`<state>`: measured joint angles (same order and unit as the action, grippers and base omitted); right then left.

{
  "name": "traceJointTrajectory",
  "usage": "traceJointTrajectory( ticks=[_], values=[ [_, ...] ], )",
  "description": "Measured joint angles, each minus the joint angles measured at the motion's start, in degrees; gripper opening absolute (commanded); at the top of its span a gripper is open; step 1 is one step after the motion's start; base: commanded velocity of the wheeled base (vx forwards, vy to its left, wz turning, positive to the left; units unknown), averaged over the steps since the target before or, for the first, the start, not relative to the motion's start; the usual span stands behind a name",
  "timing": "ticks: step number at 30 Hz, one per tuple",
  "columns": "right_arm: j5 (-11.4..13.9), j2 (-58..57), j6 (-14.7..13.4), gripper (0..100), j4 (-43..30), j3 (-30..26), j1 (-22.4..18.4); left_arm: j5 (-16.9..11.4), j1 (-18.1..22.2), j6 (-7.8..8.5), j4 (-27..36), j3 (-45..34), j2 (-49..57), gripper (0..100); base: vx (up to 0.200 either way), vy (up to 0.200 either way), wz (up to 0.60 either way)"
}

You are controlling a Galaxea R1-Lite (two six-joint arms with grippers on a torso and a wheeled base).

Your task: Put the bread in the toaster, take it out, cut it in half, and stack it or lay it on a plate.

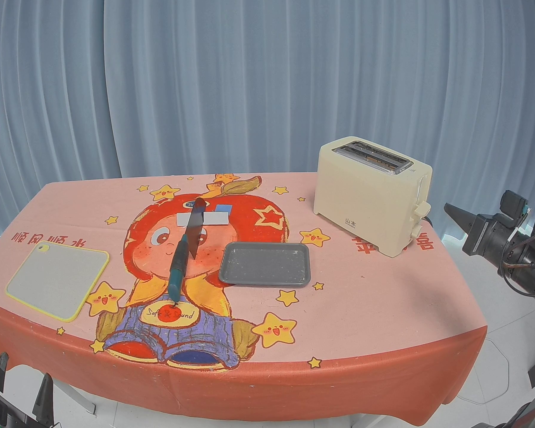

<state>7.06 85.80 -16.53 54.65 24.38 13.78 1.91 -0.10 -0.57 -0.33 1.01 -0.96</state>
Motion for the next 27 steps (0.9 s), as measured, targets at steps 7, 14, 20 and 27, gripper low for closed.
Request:
traceJointTrajectory(
  ticks=[7,14,20,27],
  values=[
    [0.18,0.94,0.02,0,0.01,0.65,-2.4,0.0,0.0,0.0,0.0,0.0,0.0,100,0.0,0.0,0.0],
    [0.57,1.83,-0.05,0,-0.13,1.39,-4.91,-0.02,-0.01,0.0,0.01,0.0,0.0,100,0.0,0.0,0.0],
    [0.57,3.17,-0.07,0,-0.05,1.46,-5.29,0.0,0.0,0.0,0.01,0.0,0.0,100,0.0,0.0,0.0],
    [0.63,3.56,0.24,0,-0.02,1.46,-5.13,0.0,0.05,0.02,0.01,0.0,0.0,100,0.0,0.0,0.0]
  ],
)
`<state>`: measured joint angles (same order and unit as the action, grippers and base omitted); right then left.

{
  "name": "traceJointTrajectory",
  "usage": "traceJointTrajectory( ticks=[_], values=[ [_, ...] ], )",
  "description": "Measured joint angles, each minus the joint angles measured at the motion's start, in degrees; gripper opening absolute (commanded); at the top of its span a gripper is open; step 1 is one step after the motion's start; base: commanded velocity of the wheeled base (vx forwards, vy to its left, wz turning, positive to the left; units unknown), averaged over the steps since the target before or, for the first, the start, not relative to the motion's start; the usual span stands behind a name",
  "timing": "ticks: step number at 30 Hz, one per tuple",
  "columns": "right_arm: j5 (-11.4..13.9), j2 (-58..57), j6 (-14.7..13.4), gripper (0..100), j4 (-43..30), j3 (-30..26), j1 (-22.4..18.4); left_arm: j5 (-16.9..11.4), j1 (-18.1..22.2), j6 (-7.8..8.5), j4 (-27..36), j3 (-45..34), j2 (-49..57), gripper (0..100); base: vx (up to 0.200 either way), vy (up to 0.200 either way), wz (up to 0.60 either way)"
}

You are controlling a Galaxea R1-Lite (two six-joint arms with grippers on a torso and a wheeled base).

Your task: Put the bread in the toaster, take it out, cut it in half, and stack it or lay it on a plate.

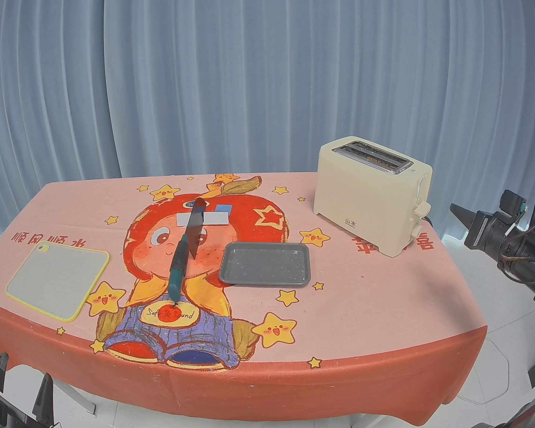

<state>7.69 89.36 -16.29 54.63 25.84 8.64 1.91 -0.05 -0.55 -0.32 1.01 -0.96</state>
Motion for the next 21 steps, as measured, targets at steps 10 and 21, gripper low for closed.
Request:
traceJointTrajectory(
  ticks=[10,21],
  values=[
    [0.1,0.2,0.12,0,-0.76,3.29,1.27,0.0,-0.05,-0.02,-0.01,0.0,0.0,100,0.0,0.0,0.0],
    [0.13,3.28,0.39,0,-3.89,13.0,1.08,0.0,-0.06,-0.02,-0.01,0.0,0.0,100,0.0,0.0,0.0]
  ],
)
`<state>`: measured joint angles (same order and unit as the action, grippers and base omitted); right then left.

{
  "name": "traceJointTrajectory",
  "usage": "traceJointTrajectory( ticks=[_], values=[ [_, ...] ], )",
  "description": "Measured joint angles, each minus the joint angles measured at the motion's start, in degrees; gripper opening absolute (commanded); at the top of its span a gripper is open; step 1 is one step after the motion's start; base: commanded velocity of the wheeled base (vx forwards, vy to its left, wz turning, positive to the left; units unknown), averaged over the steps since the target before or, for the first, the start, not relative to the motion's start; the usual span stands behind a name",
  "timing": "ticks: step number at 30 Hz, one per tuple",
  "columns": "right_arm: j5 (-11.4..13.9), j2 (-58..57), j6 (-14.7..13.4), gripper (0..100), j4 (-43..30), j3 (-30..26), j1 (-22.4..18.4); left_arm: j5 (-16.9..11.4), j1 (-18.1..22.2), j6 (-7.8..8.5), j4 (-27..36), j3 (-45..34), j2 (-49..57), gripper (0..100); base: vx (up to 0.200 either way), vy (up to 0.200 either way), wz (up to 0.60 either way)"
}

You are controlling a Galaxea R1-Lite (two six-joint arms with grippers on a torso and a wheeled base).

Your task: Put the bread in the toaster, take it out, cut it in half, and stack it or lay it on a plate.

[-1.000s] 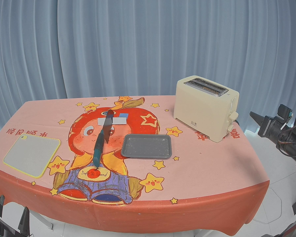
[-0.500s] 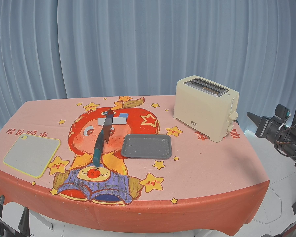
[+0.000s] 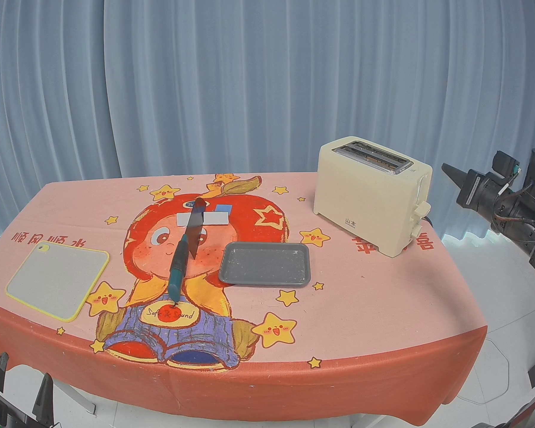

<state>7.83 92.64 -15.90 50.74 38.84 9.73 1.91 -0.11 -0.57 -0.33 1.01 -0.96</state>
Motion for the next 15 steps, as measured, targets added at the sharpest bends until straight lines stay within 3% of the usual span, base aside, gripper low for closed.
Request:
traceJointTrajectory(
  ticks=[15],
  values=[
    [0.02,4.58,0.06,0,-0.07,0.88,-0.44,0.0,0.04,0.02,0.0,0.0,0.0,100,0.0,0.0,0.0]
  ],
)
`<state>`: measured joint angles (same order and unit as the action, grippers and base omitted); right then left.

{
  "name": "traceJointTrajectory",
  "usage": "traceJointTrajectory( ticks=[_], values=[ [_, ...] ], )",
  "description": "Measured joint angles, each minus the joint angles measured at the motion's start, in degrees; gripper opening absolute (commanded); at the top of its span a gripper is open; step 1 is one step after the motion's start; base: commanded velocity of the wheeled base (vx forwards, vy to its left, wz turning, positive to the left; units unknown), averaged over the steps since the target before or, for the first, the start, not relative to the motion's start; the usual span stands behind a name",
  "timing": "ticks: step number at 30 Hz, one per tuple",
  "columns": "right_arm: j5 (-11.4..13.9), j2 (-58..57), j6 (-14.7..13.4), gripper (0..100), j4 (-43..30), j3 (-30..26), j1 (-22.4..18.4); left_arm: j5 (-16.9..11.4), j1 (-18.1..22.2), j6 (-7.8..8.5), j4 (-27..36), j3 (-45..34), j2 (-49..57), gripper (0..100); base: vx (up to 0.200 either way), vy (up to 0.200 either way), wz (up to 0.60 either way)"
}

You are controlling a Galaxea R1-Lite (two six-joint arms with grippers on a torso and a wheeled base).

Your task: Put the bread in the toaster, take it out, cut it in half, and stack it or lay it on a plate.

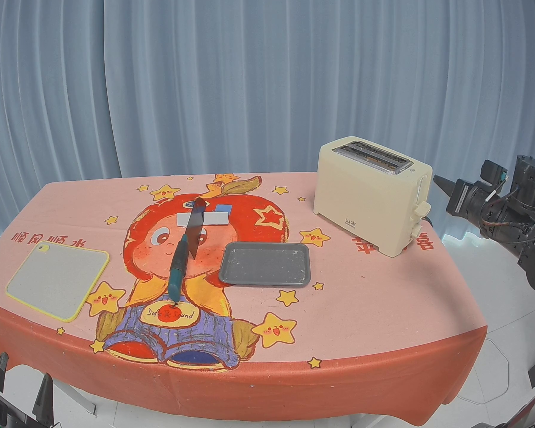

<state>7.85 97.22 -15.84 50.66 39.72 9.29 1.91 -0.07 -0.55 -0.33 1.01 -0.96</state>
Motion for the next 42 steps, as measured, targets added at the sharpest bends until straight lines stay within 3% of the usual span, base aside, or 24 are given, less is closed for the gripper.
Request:
traceJointTrajectory(
  ticks=[14,42],
  values=[
    [-0.06,2.95,0.1,0,-0.02,-2.99,2.54,0.0,-0.02,-0.05,0.01,0.0,0.0,100,0.0,0.0,0.0],
    [-0.68,11.24,0.89,0,0.77,-3.28,0.94,0.0,-0.02,-0.05,0.0,0.0,0.0,100,0.0,0.0,0.0]
  ],
)
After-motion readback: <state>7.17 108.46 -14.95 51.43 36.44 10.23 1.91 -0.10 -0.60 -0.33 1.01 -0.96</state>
